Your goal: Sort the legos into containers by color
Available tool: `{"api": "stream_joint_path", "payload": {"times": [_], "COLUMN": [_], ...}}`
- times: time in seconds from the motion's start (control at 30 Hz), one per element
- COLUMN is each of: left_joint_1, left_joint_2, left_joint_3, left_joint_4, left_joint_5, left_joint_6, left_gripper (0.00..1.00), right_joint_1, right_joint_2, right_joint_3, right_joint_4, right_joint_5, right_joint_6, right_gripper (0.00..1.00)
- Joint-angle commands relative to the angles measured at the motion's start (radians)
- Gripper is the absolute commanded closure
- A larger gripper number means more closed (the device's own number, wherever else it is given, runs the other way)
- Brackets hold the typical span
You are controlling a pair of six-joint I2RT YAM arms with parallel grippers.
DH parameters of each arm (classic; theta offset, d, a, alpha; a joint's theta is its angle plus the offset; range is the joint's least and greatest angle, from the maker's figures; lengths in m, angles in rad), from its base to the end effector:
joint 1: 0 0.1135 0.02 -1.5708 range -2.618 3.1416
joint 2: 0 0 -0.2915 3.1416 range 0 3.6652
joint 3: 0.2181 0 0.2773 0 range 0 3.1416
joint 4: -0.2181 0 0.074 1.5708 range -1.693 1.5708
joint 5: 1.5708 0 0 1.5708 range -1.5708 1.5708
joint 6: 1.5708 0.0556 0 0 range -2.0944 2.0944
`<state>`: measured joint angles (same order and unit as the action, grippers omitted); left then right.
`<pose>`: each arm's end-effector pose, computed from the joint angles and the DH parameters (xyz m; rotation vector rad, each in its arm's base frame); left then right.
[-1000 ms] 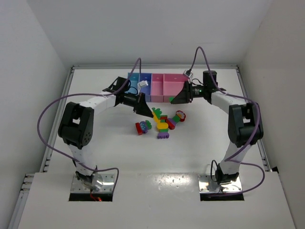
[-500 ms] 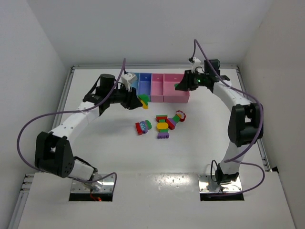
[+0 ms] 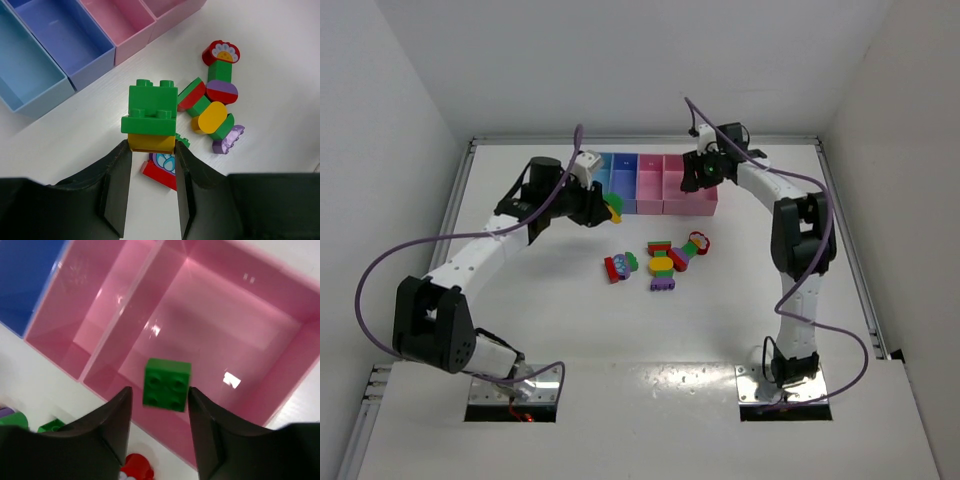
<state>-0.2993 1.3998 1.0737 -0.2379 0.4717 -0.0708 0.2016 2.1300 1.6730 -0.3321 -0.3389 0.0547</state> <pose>0.3274 -0.1275 0.3048 0.5233 2.0854 -0.7195 0.5186 0.1249 0.2052 -0.3388 2.3392 0.5242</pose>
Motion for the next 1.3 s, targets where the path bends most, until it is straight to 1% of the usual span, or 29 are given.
{"api": "stream_joint_path", "payload": {"times": [0.0, 0.03, 0.07, 0.13, 0.17, 0.23, 0.27, 0.3, 0.33, 0.37, 0.4, 0.43, 0.5, 0.53, 0.67, 0.9, 1.03, 1.07, 1.27], "left_joint_1": [0.008, 0.008, 0.008, 0.008, 0.008, 0.008, 0.017, 0.017, 0.017, 0.017, 0.017, 0.017, 0.017, 0.017, 0.017, -0.011, -0.011, -0.02, -0.02], "left_joint_2": [0.021, 0.021, 0.021, 0.03, 0.03, 0.039, 0.039, 0.051, 0.051, 0.076, 0.085, 0.097, 0.12, 0.14, 0.165, 0.176, 0.176, 0.176, 0.185], "left_joint_3": [0.055, 0.055, 0.055, 0.055, 0.055, 0.055, 0.055, 0.055, 0.067, 0.084, 0.094, 0.103, 0.135, 0.144, 0.17, 0.181, 0.181, 0.181, 0.2], "left_joint_4": [0.029, 0.04, 0.04, 0.04, 0.04, 0.051, 0.051, 0.051, 0.051, 0.051, 0.051, 0.051, 0.051, 0.051, 0.051, 0.051, 0.051, 0.051, 0.051], "left_joint_5": [0.036, 0.048, 0.062, 0.116, 0.137, 0.195, 0.223, 0.29, 0.326, 0.367, 0.405, 0.477, 0.537, 0.58, 0.659, 0.673, 0.663, 0.663, 0.654], "left_joint_6": [-0.007, -0.007, -0.007, -0.007, -0.007, -0.007, -0.007, 0.002, 0.002, 0.011, 0.011, 0.011, -0.01, -0.011, -0.043, -0.053, -0.053, -0.053, -0.053], "left_gripper": [0.96, 0.96, 0.96, 0.96, 0.96, 0.96, 0.96, 0.96, 0.96, 0.96, 0.96, 0.96, 0.96, 0.96, 0.96, 0.96, 0.96, 0.96, 0.96], "right_joint_1": [-0.001, -0.001, -0.001, -0.001, -0.013, -0.028, -0.028, -0.042, -0.042, -0.033, -0.024, -0.005, 0.018, 0.036, 0.061, 0.093, 0.093, 0.093, 0.102], "right_joint_2": [-0.016, -0.039, -0.051, -0.079, -0.114, -0.152, -0.168, -0.191, -0.2, -0.211, -0.225, -0.251, -0.271, -0.271, -0.28, -0.251, -0.229, -0.229, -0.211], "right_joint_3": [-0.001, -0.001, -0.001, -0.001, -0.001, -0.01, -0.021, -0.021, -0.041, -0.091, -0.123, -0.19, -0.248, -0.272, -0.271, -0.222, -0.202, -0.202, -0.202], "right_joint_4": [-0.007, -0.007, -0.007, -0.018, -0.018, -0.018, -0.018, -0.018, -0.004, 0.064, 0.115, 0.216, 0.3, 0.3, 0.312, 0.312, 0.321, 0.321, 0.332], "right_joint_5": [-0.031, -0.031, -0.069, -0.121, -0.209, -0.337, -0.541, -0.649, -0.745, -0.896, -0.949, -1.015, -1.052, -1.074, -1.097, -1.097, -1.106, -1.106, -1.124], "right_joint_6": [-0.029, -0.029, -0.029, -0.029, -0.029, -0.017, -0.016, -0.004, 0.014, 0.084, 0.126, 0.201, 0.249, 0.249, 0.24, 0.249, 0.269, 0.269, 0.278], "right_gripper": [0.45, 0.37, 0.3, 0.29, 0.25, 0.25, 0.25, 0.25, 0.25, 0.25, 0.25, 0.25, 0.25, 0.27, 0.27, 0.28, 0.45, 0.46, 0.46]}}
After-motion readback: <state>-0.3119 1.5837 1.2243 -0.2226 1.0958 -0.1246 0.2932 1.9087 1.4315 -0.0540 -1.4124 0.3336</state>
